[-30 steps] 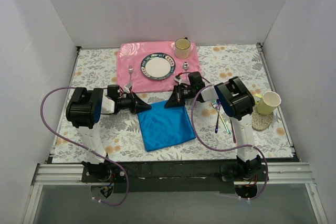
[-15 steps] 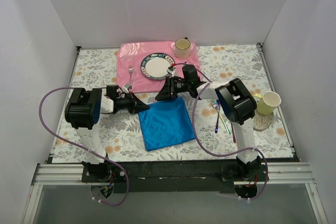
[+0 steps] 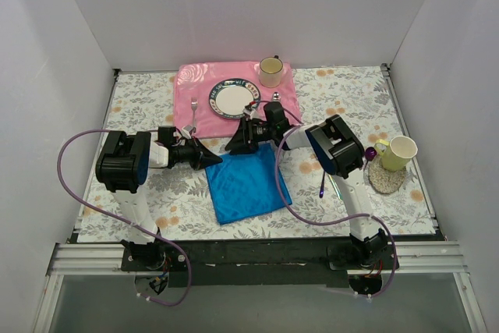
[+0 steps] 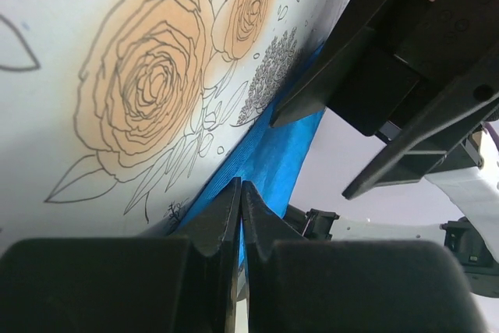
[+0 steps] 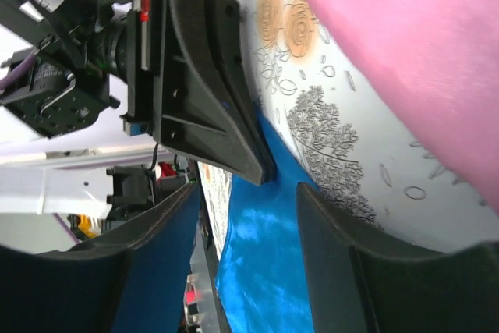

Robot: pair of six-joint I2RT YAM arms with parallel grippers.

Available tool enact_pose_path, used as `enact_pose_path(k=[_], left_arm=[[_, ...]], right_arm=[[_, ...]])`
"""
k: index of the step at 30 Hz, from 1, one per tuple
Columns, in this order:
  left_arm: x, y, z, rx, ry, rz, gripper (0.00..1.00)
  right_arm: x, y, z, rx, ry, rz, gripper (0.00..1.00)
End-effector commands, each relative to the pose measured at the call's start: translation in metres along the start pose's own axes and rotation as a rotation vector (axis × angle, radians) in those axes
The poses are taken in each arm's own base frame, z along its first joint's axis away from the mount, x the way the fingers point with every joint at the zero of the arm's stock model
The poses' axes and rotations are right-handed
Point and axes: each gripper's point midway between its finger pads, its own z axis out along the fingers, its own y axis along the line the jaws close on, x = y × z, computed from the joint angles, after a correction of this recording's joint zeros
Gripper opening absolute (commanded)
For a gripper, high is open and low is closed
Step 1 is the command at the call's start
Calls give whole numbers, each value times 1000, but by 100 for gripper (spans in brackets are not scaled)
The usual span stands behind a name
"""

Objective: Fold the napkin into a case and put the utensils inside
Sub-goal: Smooth out the square-folded napkin at the center of the board.

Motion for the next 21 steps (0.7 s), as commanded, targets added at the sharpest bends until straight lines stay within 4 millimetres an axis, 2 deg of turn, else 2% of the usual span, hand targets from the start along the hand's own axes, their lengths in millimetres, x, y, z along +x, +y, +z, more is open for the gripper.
enact_pose_path(k=[1, 3, 8, 15, 21], left_arm=[[1, 18, -2, -95, -23, -61, 0], [0, 19, -2, -104, -28, -65, 0], [0, 21, -3, -115, -30, -75, 0], [0, 24, -3, -129, -33, -81, 0], [-1, 26, -3, -140, -36, -83, 0]], right_arm=[[-3, -4, 4, -29, -4, -12, 64], [-2, -3, 2, -48, -6, 4, 68], [2, 2, -6, -76, 2, 32, 70], [-7, 21, -19, -100, -1, -7, 76], [-16, 15, -37, -89, -12, 33, 80]])
